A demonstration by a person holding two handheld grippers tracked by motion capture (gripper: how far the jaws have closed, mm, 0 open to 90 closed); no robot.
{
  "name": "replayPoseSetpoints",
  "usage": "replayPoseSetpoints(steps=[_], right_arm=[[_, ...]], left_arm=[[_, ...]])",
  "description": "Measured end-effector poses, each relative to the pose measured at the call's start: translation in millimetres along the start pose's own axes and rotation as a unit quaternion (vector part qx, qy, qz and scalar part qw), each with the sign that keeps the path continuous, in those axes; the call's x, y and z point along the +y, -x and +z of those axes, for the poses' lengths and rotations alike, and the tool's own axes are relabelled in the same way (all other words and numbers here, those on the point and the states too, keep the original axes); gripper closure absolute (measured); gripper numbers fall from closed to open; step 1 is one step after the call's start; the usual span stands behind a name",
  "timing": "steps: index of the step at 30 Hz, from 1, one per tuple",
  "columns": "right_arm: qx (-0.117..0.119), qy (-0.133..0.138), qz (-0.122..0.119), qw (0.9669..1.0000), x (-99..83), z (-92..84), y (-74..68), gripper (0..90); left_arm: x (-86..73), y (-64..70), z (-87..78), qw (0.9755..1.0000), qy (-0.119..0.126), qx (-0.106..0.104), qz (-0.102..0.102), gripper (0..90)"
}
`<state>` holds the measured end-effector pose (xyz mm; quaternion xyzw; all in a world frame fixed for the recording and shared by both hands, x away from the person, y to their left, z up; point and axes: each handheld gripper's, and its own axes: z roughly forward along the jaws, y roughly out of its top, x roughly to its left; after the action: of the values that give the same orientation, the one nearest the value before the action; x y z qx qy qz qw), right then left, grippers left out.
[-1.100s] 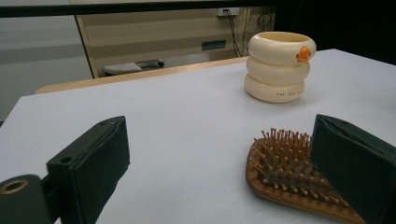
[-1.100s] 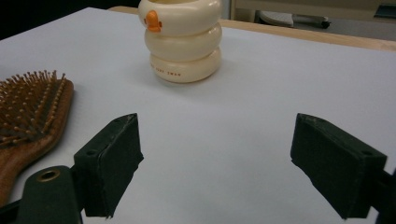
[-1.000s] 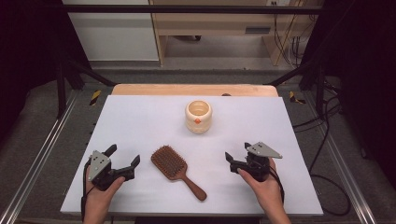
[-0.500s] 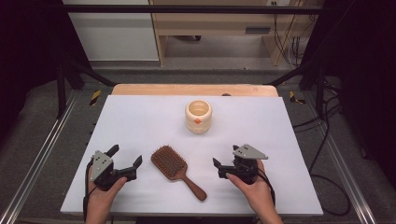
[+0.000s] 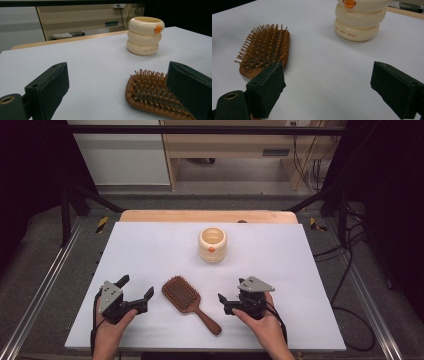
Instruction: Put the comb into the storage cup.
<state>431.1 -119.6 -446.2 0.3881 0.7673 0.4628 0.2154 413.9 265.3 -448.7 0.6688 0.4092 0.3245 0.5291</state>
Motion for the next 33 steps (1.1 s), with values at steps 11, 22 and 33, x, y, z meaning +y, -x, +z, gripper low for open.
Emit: replayPoseSetpoints(steps=[11,22,33], right_arm=[[0.017,-0.012,-0.017,0.9996,0.7,5.6,-14.7,12.7],[0.032,-0.019,-0.029,0.9989,-0.1,9.5,-27.4,12.7],[0.045,-0.028,-0.039,0.9978,-1.4,14.2,-39.5,14.6]], left_arm=[[0.0,-1.7,0.2,1.0000,-0.001,0.001,0.002,5.0],[-0.2,-0.1,1.9,1.0000,-0.003,0.000,0.004,5.0],[-0.4,-0.3,2.5,1.0000,-0.006,0.001,0.005,5.2]])
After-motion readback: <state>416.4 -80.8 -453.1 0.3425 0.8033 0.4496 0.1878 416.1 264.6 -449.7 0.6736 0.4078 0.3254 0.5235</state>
